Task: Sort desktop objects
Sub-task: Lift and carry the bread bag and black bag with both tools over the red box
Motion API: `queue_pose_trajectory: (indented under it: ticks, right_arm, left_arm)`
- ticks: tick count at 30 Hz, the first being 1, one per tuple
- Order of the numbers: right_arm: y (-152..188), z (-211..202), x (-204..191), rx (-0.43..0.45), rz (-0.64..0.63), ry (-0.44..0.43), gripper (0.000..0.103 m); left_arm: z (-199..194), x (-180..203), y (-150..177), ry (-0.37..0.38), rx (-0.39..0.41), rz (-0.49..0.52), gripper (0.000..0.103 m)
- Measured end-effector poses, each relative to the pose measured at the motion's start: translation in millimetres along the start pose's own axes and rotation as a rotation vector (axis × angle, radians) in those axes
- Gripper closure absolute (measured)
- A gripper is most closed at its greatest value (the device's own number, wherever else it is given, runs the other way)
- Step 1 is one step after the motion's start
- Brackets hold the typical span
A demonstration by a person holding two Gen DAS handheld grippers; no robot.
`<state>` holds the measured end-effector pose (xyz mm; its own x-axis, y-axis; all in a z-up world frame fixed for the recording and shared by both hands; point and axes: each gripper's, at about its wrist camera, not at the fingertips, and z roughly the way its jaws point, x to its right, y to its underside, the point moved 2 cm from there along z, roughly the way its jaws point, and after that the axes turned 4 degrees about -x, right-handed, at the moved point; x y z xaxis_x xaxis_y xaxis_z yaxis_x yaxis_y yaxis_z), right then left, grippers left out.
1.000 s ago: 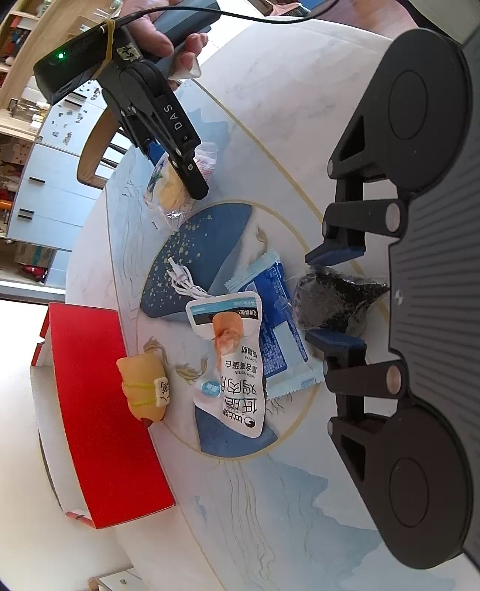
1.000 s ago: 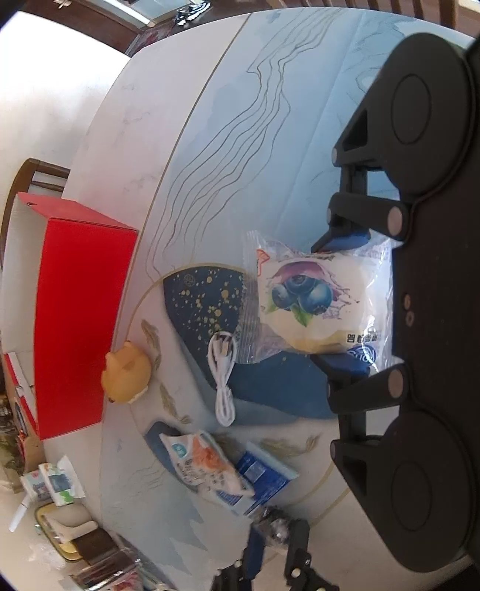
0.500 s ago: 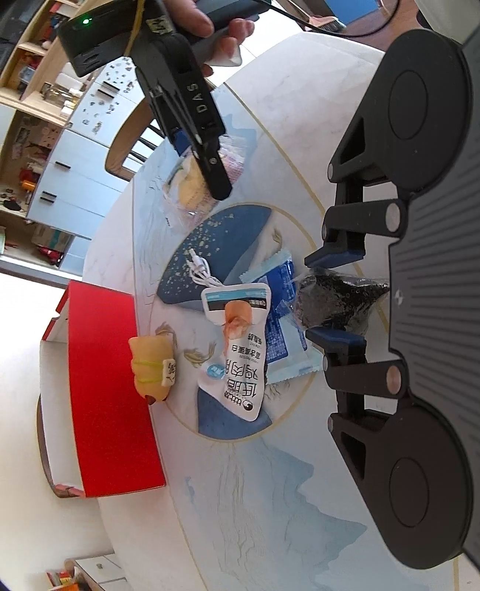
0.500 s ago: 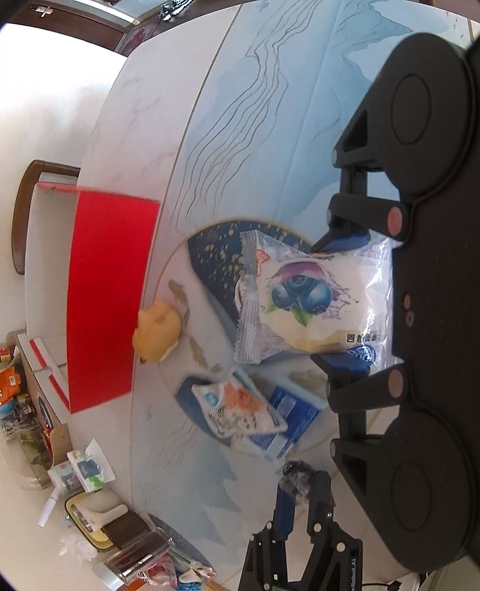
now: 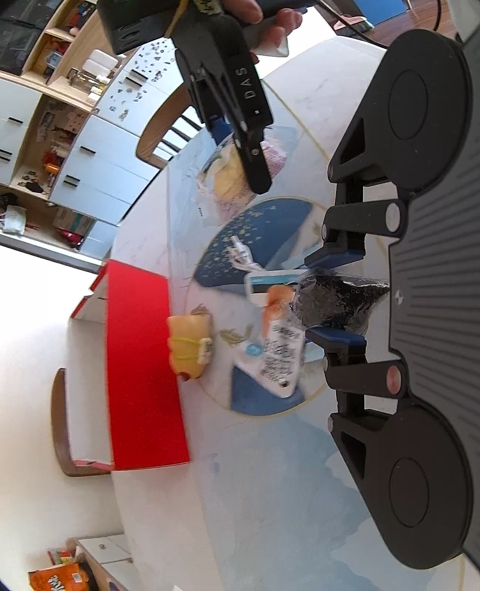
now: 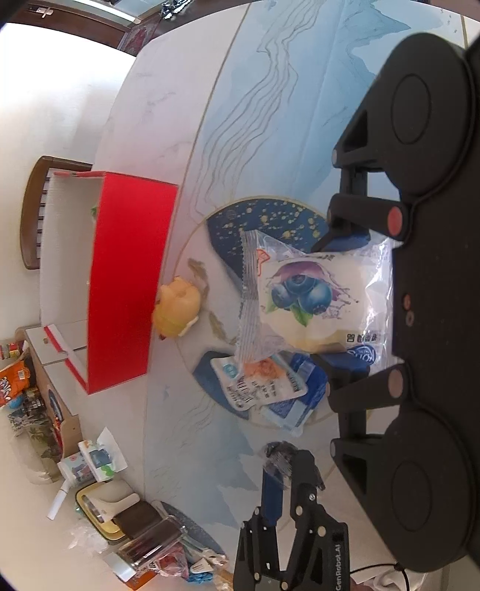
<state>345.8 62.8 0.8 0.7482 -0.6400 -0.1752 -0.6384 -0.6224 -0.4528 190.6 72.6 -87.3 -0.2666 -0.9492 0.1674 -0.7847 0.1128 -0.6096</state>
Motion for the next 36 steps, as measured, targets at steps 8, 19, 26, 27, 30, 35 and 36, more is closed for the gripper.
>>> queue_pose_trajectory:
  ticks: [8, 19, 26, 27, 30, 35, 36]
  right_arm:
    - [-30.5, -16.4, -5.1, 0.051, -0.033, 0.003, 0.052]
    - [-70.9, -28.5, -11.8, 0.111, -0.098, -0.006, 0.052]
    - [-97.8, -33.6, -7.9, 0.142, -0.118, -0.004, 0.052]
    - [-101.8, -33.7, -6.8, 0.145, -0.121, -0.003, 0.052]
    - [-112.7, -33.7, -3.0, 0.153, -0.122, 0.001, 0.052]
    - [-128.3, -33.4, 5.3, 0.168, -0.124, 0.002, 0.052]
    - [-131.4, -33.1, 6.8, 0.173, -0.124, 0.004, 0.052]
  left_arm:
    - [-13.3, -8.7, -36.2, -0.029, 0.069, 0.016, 0.070]
    - [-21.2, -22.4, -86.3, -0.034, 0.125, 0.010, 0.070]
    - [-21.0, -29.3, -120.7, -0.044, 0.157, 0.015, 0.070]
    - [-20.2, -30.9, -125.1, -0.046, 0.160, 0.015, 0.070]
    - [-17.0, -35.8, -139.3, -0.053, 0.167, 0.012, 0.070]
    - [-11.6, -44.3, -159.3, -0.066, 0.179, 0.002, 0.070]
    - [-10.0, -45.6, -162.6, -0.069, 0.179, 0.003, 0.070]
